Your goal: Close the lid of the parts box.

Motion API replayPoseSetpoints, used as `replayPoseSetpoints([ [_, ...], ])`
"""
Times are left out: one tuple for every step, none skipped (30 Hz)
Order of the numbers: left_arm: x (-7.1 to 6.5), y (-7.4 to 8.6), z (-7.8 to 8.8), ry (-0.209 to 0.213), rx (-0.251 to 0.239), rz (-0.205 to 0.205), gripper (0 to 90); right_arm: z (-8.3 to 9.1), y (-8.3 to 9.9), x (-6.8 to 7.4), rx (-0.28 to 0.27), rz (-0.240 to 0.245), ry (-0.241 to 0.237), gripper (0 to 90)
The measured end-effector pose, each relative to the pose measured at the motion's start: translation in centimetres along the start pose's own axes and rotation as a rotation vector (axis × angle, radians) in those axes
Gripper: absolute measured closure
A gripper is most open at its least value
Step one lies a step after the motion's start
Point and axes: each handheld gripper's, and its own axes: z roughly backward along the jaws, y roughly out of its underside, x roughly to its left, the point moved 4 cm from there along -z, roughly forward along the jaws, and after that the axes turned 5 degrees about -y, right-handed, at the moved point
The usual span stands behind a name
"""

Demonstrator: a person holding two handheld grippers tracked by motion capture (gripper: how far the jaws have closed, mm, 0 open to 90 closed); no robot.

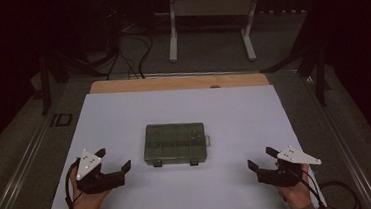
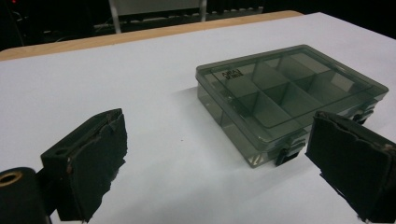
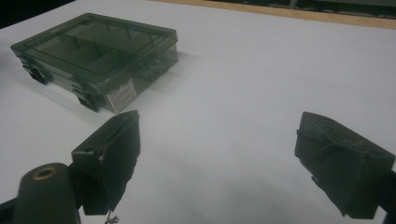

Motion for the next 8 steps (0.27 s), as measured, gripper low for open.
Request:
replayPoseSetpoints([
  [0.06, 0.0, 0.04, 0.002, -0.002, 0.002, 5.8, 0.0, 0.01, -0.01, 0.0, 0.0, 0.001, 14.2],
  [0.09, 0.02, 0.07, 0.001, -0.003, 0.005, 5.8, 0.0, 0.02, -0.02, 0.0, 0.0, 0.002, 14.2],
  [0.13, 0.04, 0.09, -0.004, -0.004, 0.005, 5.8, 0.01, 0.03, -0.03, -0.001, 0.0, 0.002, 14.2],
  [0.16, 0.05, 0.11, -0.004, -0.003, 0.006, 5.8, 0.03, 0.01, -0.05, -0.004, -0.002, 0.004, 14.2],
  [0.19, 0.07, 0.12, -0.003, -0.003, 0.007, 5.8, 0.07, -0.02, -0.06, -0.008, -0.002, 0.004, 14.2],
  [0.2, 0.08, 0.14, -0.005, -0.003, 0.006, 5.8, 0.12, -0.03, -0.08, -0.01, -0.001, 0.002, 14.2],
  [0.19, 0.07, 0.14, -0.005, -0.003, 0.005, 5.8, 0.13, -0.04, -0.08, -0.01, -0.001, 0.001, 14.2],
  [0.17, 0.05, 0.13, -0.004, -0.003, 0.006, 5.8, 0.13, -0.04, -0.09, -0.011, 0.0, 0.001, 14.2],
])
